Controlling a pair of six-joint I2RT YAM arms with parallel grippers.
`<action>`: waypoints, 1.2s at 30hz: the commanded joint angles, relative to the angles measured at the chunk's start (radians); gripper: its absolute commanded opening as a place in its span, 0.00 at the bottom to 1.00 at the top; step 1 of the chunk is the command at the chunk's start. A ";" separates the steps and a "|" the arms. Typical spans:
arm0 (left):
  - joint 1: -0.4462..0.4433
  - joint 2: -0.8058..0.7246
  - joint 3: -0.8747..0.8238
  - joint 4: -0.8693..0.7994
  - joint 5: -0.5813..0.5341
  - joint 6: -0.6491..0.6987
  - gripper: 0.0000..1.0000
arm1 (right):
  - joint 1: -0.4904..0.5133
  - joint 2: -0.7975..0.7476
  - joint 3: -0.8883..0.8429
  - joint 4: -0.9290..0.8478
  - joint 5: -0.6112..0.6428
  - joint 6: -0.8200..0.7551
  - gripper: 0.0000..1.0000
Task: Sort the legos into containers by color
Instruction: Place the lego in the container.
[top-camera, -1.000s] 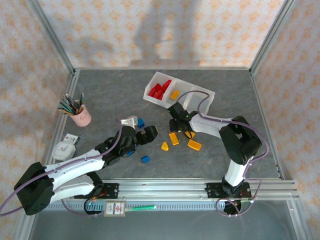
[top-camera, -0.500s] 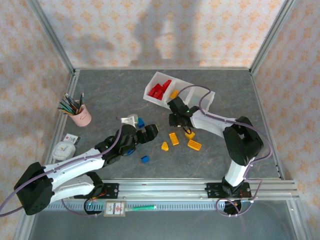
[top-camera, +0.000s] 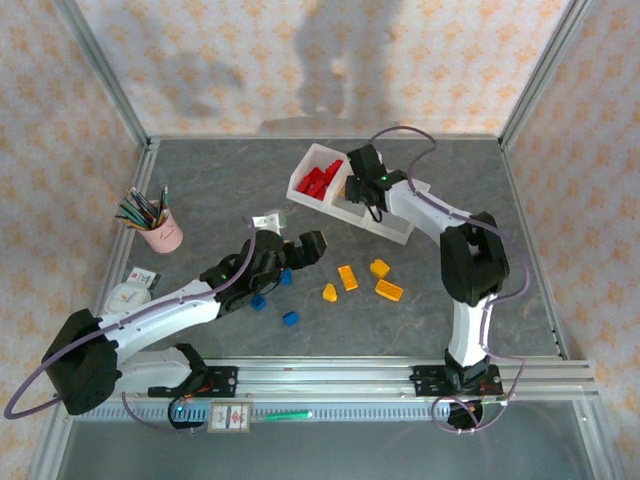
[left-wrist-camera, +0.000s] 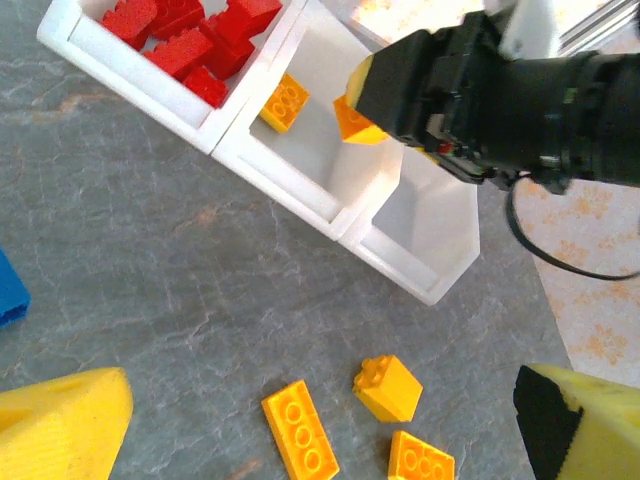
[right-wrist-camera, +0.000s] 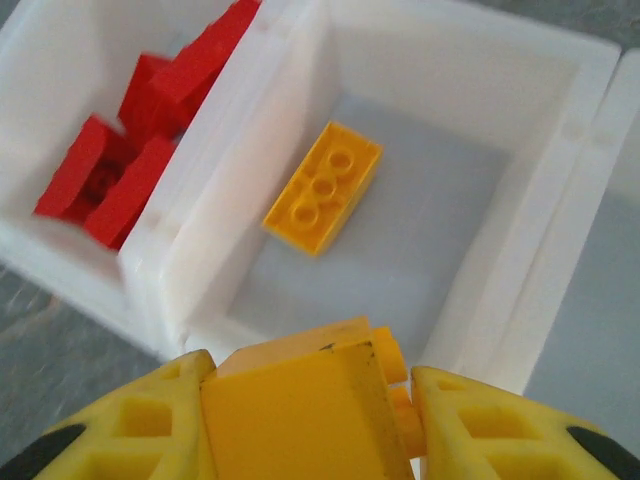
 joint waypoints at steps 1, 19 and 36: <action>0.016 0.026 0.049 -0.011 -0.008 0.034 0.99 | -0.024 0.067 0.086 -0.042 0.068 -0.032 0.40; 0.045 0.051 0.061 0.013 0.035 0.028 0.99 | -0.052 0.062 0.155 -0.031 0.012 -0.029 0.60; 0.042 -0.042 -0.008 -0.021 0.073 0.015 0.99 | 0.031 -0.295 -0.228 0.004 -0.003 0.057 0.71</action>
